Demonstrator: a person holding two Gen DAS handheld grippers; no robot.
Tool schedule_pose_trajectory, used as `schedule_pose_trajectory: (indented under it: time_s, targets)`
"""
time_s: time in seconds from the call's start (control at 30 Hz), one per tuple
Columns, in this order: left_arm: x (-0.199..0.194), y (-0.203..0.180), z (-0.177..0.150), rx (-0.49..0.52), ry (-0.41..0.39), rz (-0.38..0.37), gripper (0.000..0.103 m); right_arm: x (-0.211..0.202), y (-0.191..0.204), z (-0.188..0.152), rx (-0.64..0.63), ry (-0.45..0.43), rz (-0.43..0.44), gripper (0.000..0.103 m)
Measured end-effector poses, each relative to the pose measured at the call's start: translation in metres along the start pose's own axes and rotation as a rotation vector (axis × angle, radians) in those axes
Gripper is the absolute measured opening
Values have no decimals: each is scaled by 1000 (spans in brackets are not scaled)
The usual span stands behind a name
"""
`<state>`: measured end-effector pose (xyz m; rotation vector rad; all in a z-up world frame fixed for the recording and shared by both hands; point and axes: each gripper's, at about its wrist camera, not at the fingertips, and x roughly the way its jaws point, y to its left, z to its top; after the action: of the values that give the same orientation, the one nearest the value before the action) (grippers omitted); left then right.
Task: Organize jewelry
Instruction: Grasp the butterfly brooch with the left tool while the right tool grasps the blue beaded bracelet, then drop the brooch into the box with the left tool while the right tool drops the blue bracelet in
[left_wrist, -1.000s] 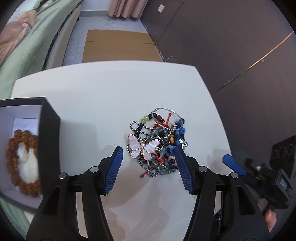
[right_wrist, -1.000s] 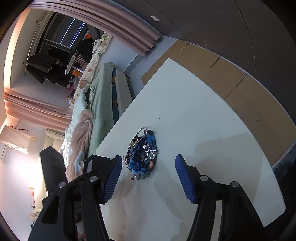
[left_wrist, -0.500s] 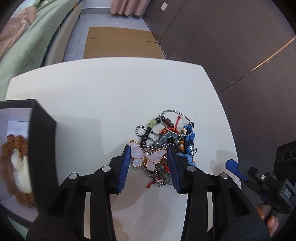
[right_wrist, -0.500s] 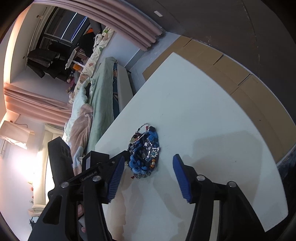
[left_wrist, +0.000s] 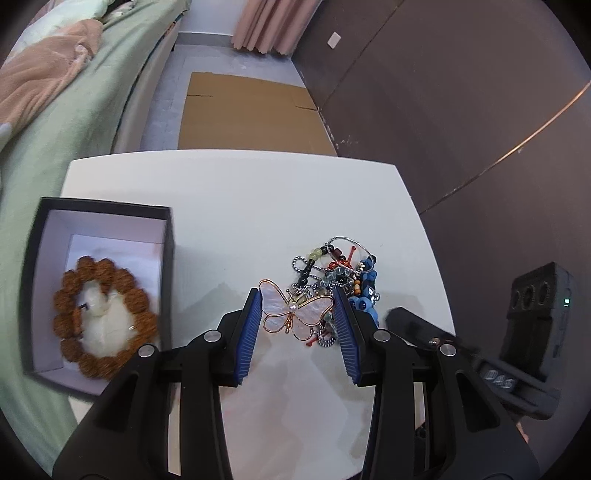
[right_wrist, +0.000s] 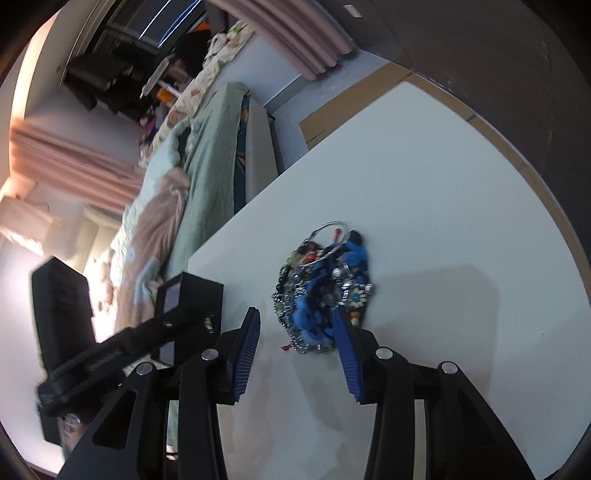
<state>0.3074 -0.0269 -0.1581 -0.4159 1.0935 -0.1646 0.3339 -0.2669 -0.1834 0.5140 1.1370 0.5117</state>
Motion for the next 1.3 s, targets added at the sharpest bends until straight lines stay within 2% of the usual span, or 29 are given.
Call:
schedule_pose_trajectory:
  time_s: [0.13,0.2,0.23,0.27,0.33,0.63,0.93,1.3]
  targets:
    - [-15,9,-3,-31,-17,-8,40,14,15,-3,-73,20,-64,39]
    - [-23,14,-7,-54,-30,-16,40,20,20,-2,-110,24,-102,17]
    - [-27,17,-9,-66,-36,-21,40,21,21,-2,-124,20,-118,11]
    - [-31,20,-10,-76,-42,-25,40,20,22,-2,-127,13,-117,10]
    - [-41,25,-14,-91,-56,-29,40,15,23,-1,-130,-6,-119,9]
    - [-82,52,-24,-134,-121,-42,40,-20,37,5,-98,-50,-17,8]
    - [-111,83,-28,-189,-175,-53,40,-38,100,6,-182,-63,59,8]
    - [-139,123,-33,-241,-228,-46,40,-13,174,-3,-283,-5,117,8]
